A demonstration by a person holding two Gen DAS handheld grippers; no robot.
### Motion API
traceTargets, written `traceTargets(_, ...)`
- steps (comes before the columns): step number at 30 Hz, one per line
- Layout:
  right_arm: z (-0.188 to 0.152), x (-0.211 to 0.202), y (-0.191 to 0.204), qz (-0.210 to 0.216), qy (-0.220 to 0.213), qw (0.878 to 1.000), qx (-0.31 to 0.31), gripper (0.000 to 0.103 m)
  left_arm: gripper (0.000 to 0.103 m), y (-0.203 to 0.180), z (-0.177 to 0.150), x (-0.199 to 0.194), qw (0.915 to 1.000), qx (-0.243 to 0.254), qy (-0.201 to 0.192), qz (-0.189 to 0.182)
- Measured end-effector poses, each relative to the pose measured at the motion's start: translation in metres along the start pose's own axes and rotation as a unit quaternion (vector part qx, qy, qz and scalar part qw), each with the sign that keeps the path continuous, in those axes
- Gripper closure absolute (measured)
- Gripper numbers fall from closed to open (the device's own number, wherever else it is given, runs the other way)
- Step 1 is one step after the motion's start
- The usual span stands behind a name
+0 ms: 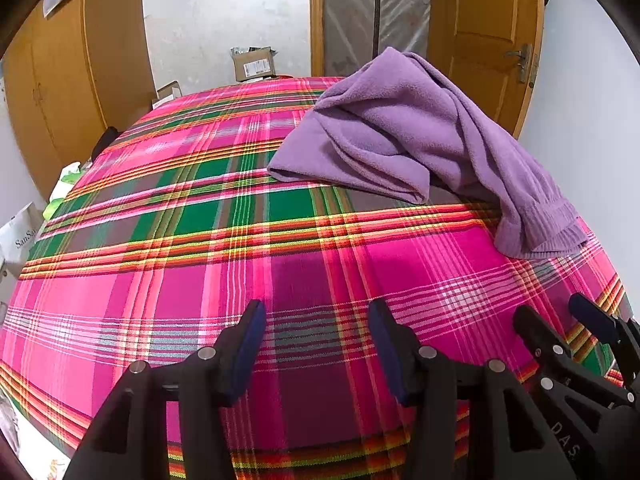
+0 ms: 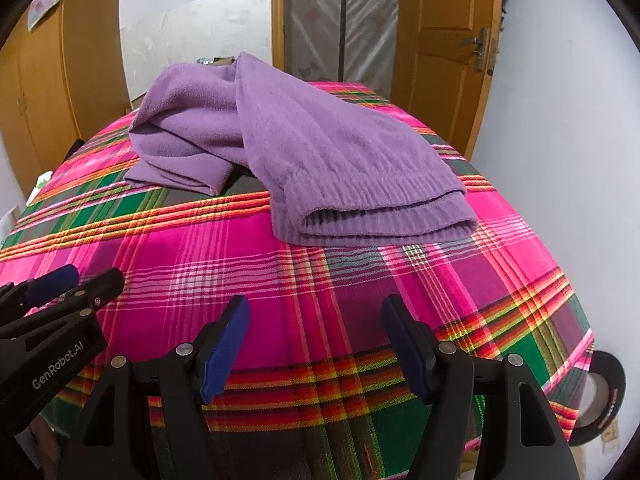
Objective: Fold clothes
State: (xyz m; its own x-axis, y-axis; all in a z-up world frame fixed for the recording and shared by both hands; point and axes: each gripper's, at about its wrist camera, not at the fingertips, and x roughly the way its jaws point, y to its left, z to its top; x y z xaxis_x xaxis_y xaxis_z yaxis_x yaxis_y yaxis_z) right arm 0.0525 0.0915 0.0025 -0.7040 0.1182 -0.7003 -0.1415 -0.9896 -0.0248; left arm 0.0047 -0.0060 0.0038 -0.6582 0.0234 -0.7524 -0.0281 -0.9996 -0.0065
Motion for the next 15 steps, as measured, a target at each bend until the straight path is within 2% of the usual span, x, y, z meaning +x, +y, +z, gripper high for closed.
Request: traceTargets(15, 0.004, 0.002, -0.002, 0.008, 0.018, 1.0, -0.008, 0.032, 0.049, 0.007, 0.02, 0.01, 0.9991, 0.001, 0.041, -0.007)
